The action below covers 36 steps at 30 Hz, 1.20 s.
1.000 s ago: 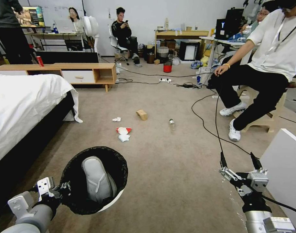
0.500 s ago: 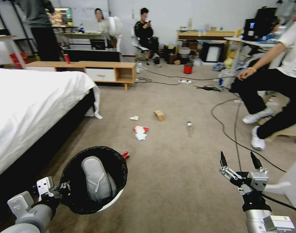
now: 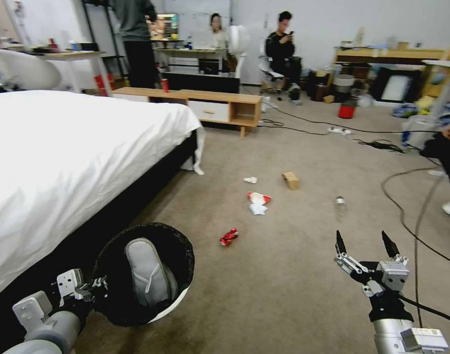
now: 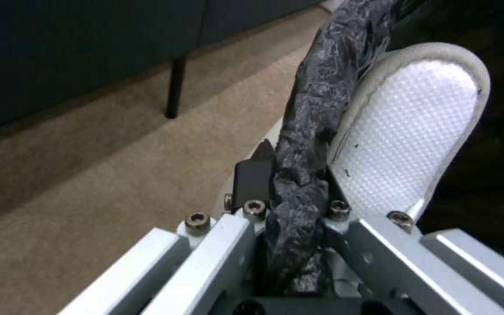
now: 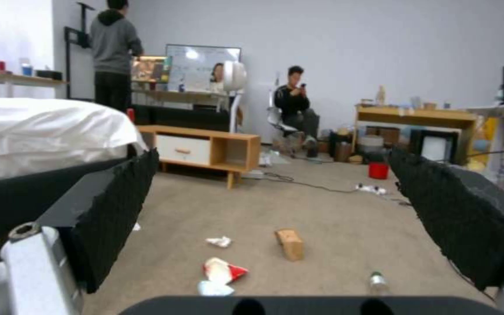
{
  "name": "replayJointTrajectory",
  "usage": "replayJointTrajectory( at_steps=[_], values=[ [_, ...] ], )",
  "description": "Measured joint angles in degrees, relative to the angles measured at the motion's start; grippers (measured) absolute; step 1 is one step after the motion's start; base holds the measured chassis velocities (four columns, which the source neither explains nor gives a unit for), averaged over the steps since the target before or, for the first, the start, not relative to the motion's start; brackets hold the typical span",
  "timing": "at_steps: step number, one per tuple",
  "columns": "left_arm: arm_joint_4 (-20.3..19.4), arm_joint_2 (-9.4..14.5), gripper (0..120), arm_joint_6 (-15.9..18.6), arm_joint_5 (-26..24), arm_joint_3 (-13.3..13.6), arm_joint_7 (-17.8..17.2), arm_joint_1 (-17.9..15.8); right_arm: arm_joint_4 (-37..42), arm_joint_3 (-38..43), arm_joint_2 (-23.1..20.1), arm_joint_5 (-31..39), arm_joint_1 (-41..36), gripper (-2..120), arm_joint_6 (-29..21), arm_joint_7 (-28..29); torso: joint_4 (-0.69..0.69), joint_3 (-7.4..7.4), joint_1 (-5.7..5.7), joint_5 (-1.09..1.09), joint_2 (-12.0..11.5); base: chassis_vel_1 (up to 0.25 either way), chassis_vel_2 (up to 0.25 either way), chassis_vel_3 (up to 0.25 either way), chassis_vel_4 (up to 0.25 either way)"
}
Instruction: Pick up the trash bin and place the garbage on the floor into it.
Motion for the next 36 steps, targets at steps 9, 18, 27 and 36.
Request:
replayJointTrajectory(
  at_steps=[9, 18, 27, 36],
  values=[
    [0.99, 0.5, 2, 0.0, 0.75, 0.91, -0.07, 0.23, -0.23, 0.1, 0.16, -0.02, 0.32, 100, 0.01, 0.1, -0.03, 0.0, 0.0, 0.0, 0.0, 0.005, 0.007, 0.006, 0.005],
    [1.74, 4.4, 2, -0.01, -0.36, 2.62, -0.05, 2.32, 0.09, 0.33, -0.2, 0.07, 0.35, 100, -0.36, 0.25, -0.03, 0.0, 0.0, 0.0, 0.0, 0.0, 0.0, 0.0, 0.0],
    [1.47, 9.44, 2, -0.01, -5.95, 3.25, -1.85, 4.09, 0.35, 0.87, -1.27, 0.59, 0.34, 100, -0.77, 0.66, -0.03, 0.0, 0.0, 0.0, 0.0, 0.0, 0.0, 0.0, 0.0],
    [-0.58, 11.85, 2, -0.02, -11.72, 2.85, -4.35, 4.9, 0.43, 0.95, -1.64, 0.94, 0.58, 100, -1.01, 0.84, -0.03, 0.0, 0.0, 0.0, 0.0, 0.0, 0.0, 0.0, 0.0]
  ],
)
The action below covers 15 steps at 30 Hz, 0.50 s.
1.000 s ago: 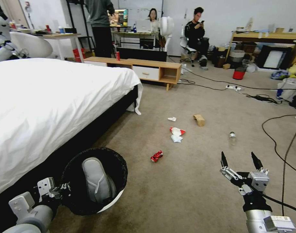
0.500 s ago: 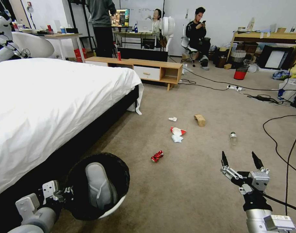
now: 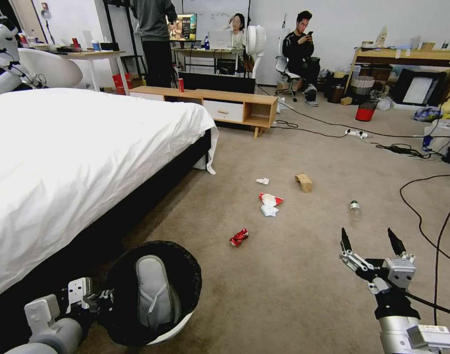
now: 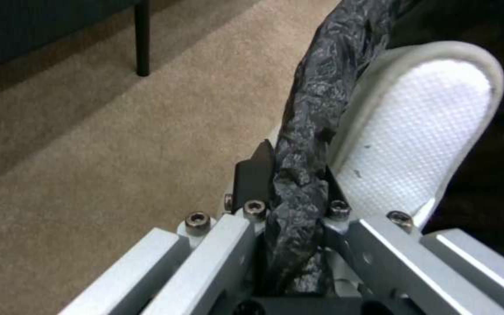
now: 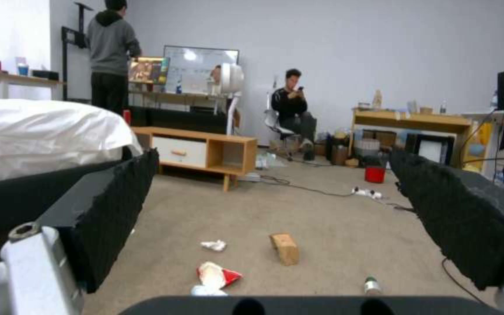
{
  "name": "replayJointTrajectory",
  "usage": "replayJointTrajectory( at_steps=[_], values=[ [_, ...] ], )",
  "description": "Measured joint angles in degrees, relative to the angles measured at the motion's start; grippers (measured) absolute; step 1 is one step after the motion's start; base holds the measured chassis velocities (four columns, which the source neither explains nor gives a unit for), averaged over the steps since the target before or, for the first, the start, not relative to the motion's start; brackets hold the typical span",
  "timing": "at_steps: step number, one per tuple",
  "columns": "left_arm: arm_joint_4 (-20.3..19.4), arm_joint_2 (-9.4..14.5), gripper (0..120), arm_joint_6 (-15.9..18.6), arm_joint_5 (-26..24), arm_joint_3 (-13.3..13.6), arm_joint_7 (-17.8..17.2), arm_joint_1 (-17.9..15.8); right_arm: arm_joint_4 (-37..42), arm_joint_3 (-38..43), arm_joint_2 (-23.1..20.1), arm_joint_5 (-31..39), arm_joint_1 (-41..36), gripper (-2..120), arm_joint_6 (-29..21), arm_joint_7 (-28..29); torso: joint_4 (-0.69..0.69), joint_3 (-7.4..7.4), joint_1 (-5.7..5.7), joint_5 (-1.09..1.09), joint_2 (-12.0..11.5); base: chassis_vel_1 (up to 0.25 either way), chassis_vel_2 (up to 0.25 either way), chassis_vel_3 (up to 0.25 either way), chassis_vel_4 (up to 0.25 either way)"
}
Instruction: Pick up the trash bin and place the garbage on the floor into it.
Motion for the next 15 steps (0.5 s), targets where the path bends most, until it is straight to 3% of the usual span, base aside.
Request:
replayJointTrajectory(
  at_steps=[15],
  values=[
    [0.48, -0.46, 2, 0.0, 0.85, -0.23, -0.08, -0.76, 0.0, 0.17, 0.21, -0.44, -0.1, 100, -0.05, -0.27, 0.0, 0.0, 0.0, 0.0, 0.0, 0.0, 0.0, 0.0, 0.0]
  ],
)
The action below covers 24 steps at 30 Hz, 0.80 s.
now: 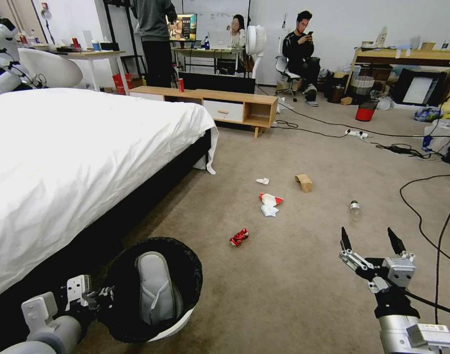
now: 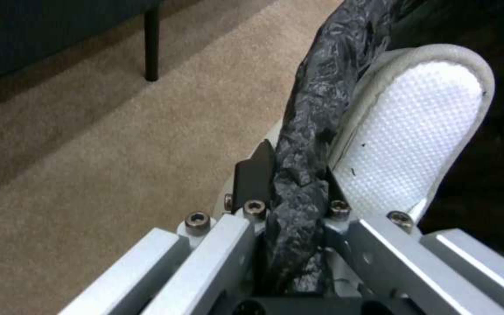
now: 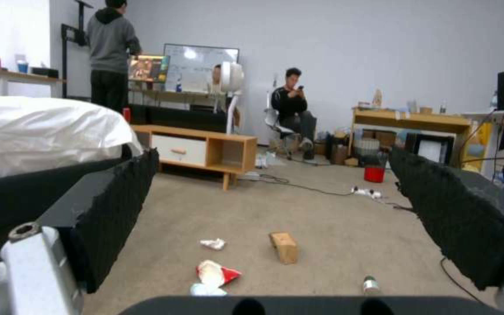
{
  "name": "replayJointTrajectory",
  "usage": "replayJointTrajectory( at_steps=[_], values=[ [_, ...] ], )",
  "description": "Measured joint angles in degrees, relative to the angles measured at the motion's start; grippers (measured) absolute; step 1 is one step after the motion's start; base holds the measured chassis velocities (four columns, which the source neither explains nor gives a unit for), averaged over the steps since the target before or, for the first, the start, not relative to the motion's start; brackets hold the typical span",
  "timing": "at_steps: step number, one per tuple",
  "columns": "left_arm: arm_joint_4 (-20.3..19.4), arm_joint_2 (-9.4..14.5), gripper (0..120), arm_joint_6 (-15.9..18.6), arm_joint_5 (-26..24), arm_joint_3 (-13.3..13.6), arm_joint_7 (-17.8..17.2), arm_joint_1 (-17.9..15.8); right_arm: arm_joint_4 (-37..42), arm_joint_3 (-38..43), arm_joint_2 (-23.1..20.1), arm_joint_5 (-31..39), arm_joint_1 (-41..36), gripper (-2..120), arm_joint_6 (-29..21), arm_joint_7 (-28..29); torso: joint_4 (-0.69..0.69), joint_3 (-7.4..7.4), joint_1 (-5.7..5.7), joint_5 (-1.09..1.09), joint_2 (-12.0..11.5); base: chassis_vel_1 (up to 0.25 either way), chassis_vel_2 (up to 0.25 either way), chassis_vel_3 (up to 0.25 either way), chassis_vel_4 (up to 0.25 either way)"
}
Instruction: Pick up the trash bin and place the garbage on the floor into it.
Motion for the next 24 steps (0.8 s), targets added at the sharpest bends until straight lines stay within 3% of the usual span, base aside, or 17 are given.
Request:
replayJointTrajectory(
  at_steps=[11, 24],
  values=[
    [0.04, -0.14, 2, 0.01, 0.35, -0.18, 0.33, -0.13, 0.16, 0.18, 0.42, -0.23, -0.5, 100, 0.61, -0.3, 0.0, 0.0, 0.0, 0.0, 0.0, 0.0, 0.0, 0.0, 0.0],
    [0.06, -0.19, 2, 0.01, 0.76, -0.24, 0.65, -0.14, 0.16, 0.18, 0.8, -0.53, -0.94, 100, 1.23, -0.55, -0.01, 0.0, 0.01, 0.0, 0.0, -0.063, 0.062, 0.07, -0.057]
  ],
)
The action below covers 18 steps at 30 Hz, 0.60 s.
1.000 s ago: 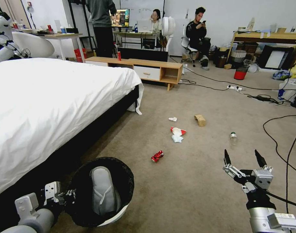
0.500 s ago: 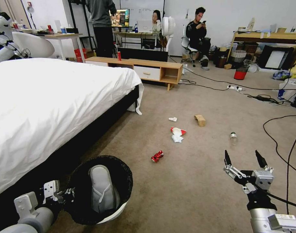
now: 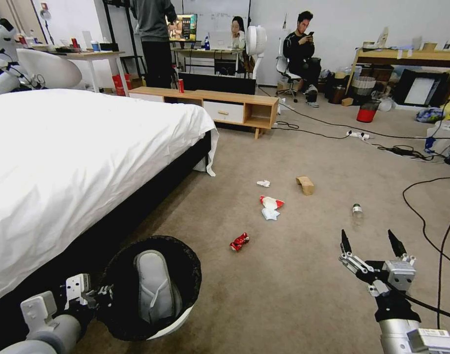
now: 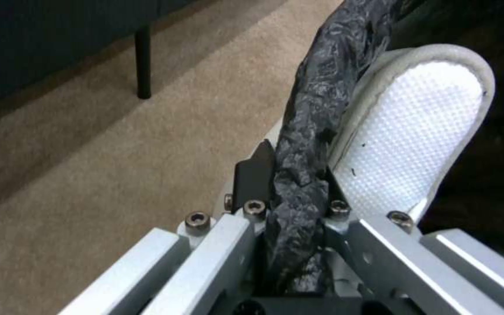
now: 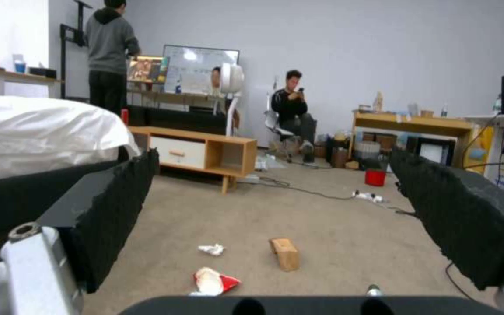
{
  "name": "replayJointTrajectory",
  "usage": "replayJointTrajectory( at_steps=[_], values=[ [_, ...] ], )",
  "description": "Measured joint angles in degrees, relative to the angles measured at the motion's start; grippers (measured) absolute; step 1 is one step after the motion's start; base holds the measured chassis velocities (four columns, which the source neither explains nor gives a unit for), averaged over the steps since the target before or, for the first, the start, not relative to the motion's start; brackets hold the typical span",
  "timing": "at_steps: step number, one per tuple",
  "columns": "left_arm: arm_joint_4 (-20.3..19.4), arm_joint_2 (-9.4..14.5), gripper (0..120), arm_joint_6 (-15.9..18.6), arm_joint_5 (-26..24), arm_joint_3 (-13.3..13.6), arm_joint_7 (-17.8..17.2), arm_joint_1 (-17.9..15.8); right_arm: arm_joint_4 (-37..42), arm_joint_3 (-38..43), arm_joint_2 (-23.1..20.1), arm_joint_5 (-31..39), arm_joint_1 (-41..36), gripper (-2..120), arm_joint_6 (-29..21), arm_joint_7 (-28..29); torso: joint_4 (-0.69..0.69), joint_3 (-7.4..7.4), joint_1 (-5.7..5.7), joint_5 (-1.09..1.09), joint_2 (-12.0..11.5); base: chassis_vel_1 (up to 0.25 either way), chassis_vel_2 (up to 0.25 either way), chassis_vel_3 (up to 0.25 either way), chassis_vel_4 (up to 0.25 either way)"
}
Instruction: Pick up the trash bin and place the garbage on the floor into it.
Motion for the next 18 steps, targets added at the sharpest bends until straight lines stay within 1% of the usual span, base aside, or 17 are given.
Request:
replayJointTrajectory(
  at_steps=[7, 18],
  values=[
    [0.29, -0.02, 2, 0.0, 0.49, -0.01, 0.26, -0.11, -0.1, 0.04, 0.12, -0.1, -0.01, 100, 0.13, -0.12, 0.01, 0.0, -0.01, 0.0, 0.0, -0.054, 0.063, 0.061, -0.064],
    [0.64, -0.06, 2, 0.0, 0.77, 0.0, 0.43, -0.3, -0.31, 0.11, 0.1, -0.13, 0.09, 100, 0.15, -0.33, 0.01, 0.0, 0.0, 0.0, 0.0, -0.09, 0.081, 0.085, -0.082]
  ],
)
